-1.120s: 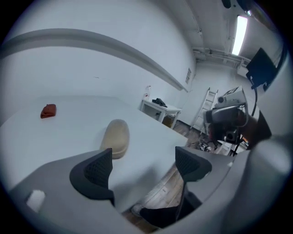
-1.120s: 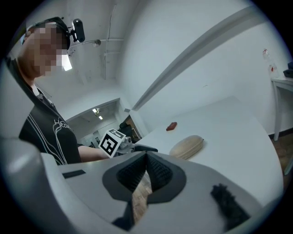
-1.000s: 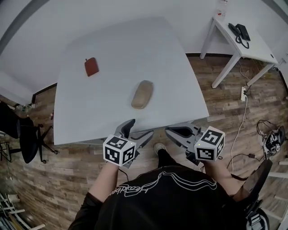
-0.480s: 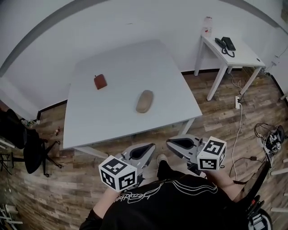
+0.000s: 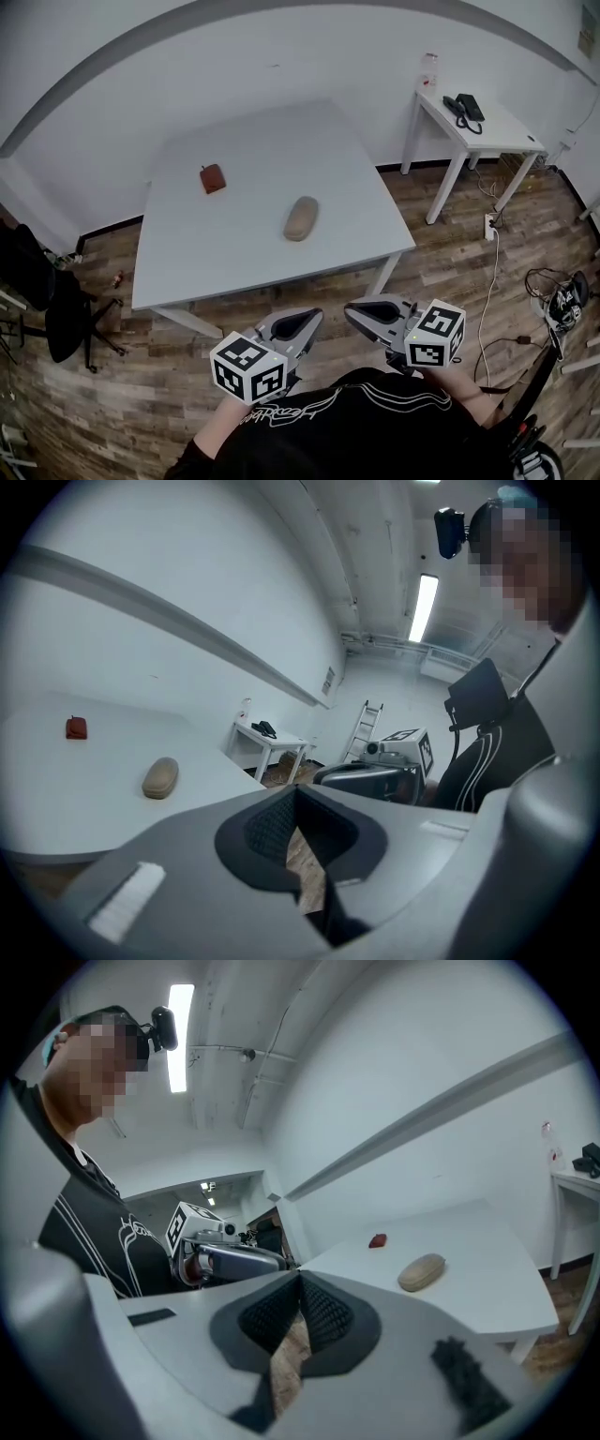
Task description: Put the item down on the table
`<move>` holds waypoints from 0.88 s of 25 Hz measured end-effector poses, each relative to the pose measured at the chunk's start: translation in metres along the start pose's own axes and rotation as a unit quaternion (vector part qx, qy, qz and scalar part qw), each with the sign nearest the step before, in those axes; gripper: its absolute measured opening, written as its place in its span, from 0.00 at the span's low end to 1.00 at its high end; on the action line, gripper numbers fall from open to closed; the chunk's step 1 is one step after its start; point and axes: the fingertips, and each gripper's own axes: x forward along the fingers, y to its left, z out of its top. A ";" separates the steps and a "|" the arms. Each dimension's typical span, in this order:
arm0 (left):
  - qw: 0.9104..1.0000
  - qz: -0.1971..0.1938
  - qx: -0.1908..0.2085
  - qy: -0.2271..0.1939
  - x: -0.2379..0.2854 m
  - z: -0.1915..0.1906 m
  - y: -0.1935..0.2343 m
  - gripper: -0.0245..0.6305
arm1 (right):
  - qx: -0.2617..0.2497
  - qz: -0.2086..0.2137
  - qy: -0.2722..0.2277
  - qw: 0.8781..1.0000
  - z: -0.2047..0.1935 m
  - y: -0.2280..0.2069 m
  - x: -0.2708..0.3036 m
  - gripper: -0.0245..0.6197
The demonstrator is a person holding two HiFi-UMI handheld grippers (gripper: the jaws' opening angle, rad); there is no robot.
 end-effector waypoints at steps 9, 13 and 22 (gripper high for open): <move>1.000 0.008 0.016 0.003 -0.002 0.000 -0.005 0.04 | 0.005 -0.007 -0.010 1.000 -0.004 0.003 -0.008 0.05; 1.000 0.003 0.022 0.001 -0.008 0.002 -0.008 0.05 | 0.003 -0.008 -0.009 1.000 -0.003 0.006 -0.005 0.05; 1.000 0.005 0.025 0.006 -0.014 0.008 -0.003 0.05 | -0.008 0.001 0.000 1.000 0.002 0.010 0.007 0.05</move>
